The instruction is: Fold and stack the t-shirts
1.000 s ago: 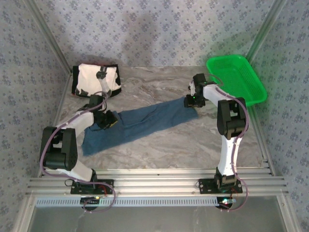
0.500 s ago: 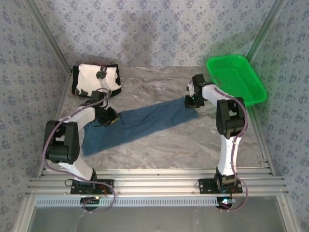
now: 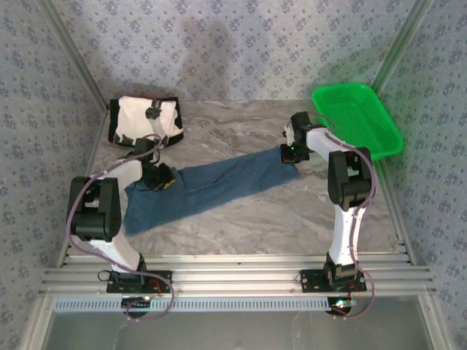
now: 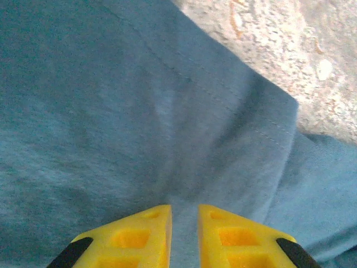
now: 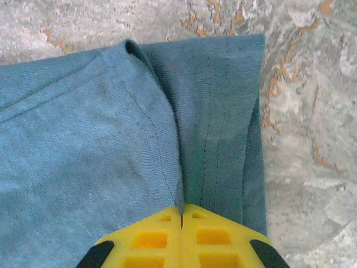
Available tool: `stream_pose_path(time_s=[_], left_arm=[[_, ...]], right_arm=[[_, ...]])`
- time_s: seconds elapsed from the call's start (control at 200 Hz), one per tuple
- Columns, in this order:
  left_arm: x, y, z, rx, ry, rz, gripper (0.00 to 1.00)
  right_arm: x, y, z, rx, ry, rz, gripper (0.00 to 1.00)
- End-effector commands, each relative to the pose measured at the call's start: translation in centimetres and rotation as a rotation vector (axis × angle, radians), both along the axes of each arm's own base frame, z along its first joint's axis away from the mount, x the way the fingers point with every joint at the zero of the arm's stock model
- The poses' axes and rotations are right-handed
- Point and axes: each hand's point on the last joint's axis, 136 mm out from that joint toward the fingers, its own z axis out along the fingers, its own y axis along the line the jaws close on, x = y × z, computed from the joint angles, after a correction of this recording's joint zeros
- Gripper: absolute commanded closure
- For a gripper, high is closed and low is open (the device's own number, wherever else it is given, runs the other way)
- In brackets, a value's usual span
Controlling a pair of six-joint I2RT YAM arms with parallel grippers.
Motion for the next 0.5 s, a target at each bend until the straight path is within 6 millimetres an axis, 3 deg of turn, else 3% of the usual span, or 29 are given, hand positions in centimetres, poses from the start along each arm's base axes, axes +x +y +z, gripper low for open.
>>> stream_pose_path(time_s=[0.0, 0.495], left_arm=[[-1.0, 0.8, -1.1, 0.035, 0.049, -0.007, 0.81], [-2.3, 1.6, -3.0, 0.063, 0.118, 0.009, 0.81]], right_arm=[[-0.8, -0.9, 1.6, 0.001, -0.018, -0.03, 0.95], [-3.9, -2.6, 2.7, 0.012, -0.028, -0.087, 0.95]])
